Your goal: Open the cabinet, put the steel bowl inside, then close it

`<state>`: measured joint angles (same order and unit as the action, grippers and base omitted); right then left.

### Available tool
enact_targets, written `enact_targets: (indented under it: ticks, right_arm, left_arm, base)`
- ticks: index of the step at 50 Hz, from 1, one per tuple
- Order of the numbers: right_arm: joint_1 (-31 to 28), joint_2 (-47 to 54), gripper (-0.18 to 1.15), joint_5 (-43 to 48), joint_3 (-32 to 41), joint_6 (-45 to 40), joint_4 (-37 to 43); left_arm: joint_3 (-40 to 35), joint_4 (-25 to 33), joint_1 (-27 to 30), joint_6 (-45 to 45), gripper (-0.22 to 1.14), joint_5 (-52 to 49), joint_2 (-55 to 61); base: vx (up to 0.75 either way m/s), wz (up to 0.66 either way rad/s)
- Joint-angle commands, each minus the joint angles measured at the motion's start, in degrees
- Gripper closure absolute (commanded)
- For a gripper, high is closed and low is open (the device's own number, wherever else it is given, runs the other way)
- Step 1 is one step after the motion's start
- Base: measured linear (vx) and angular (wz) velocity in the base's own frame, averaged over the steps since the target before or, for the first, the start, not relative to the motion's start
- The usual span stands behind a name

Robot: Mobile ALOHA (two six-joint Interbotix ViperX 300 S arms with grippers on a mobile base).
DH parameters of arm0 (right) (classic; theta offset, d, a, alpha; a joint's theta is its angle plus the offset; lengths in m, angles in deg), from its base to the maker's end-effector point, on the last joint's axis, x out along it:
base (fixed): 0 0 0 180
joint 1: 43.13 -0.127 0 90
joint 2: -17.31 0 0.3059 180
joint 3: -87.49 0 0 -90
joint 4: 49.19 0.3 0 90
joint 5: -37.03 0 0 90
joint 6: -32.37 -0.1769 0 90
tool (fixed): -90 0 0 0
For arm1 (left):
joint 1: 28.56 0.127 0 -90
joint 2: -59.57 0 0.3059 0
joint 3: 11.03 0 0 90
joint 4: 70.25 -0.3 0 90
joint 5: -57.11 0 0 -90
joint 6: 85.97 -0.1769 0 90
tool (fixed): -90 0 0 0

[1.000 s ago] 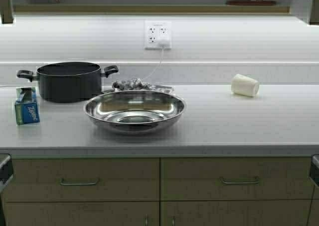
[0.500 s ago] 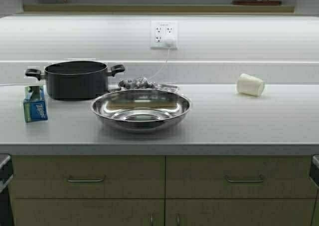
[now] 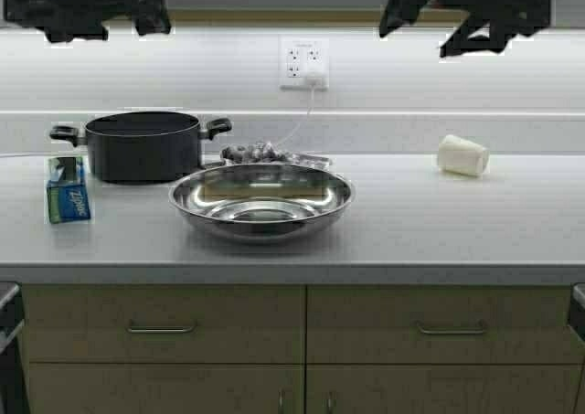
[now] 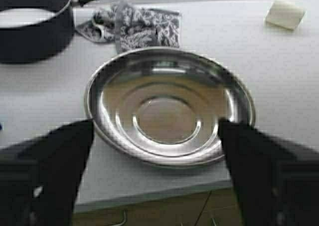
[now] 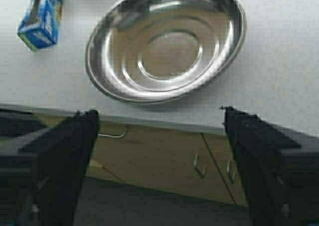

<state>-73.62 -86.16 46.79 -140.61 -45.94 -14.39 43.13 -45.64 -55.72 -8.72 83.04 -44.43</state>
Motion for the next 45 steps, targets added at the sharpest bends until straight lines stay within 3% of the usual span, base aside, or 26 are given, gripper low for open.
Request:
enact_targets:
  ticks: [1,17,31,39,45]
  right_arm:
    - [-1.9,5.8,-0.06,7.5,-2.2,-3.3,-0.6]
    - [-2.2,20.3,-0.06,15.3,-0.3,-15.3,-11.0]
    - [-1.6,32.2,-0.06,34.9,-1.2,-38.4,-22.9]
    - [1.7,41.8,-0.06,43.6,0.5,-49.1,-28.9]
    - [4.0,47.7,-0.06,45.4,3.4,-51.7,-33.3]
  left_arm:
    - [4.2,-1.8,-0.2,5.4,-0.11,8.3,3.4]
    - [6.3,-12.5,0.0,32.3,-0.11,34.9,29.4]
    - [-1.0,-18.2,1.8,52.5,-0.11,60.6,57.0]
    - [-6.8,-18.1,2.1,63.2,-0.11,66.7,65.1]
    - [-9.0,-18.0,2.3,64.3,-0.11,67.7,67.3]
  base:
    - [0.0,0.0]
    - [0.0,0.03]
    - [0.0,0.06]
    - [0.01,0.03]
    - [0.02,0.0]
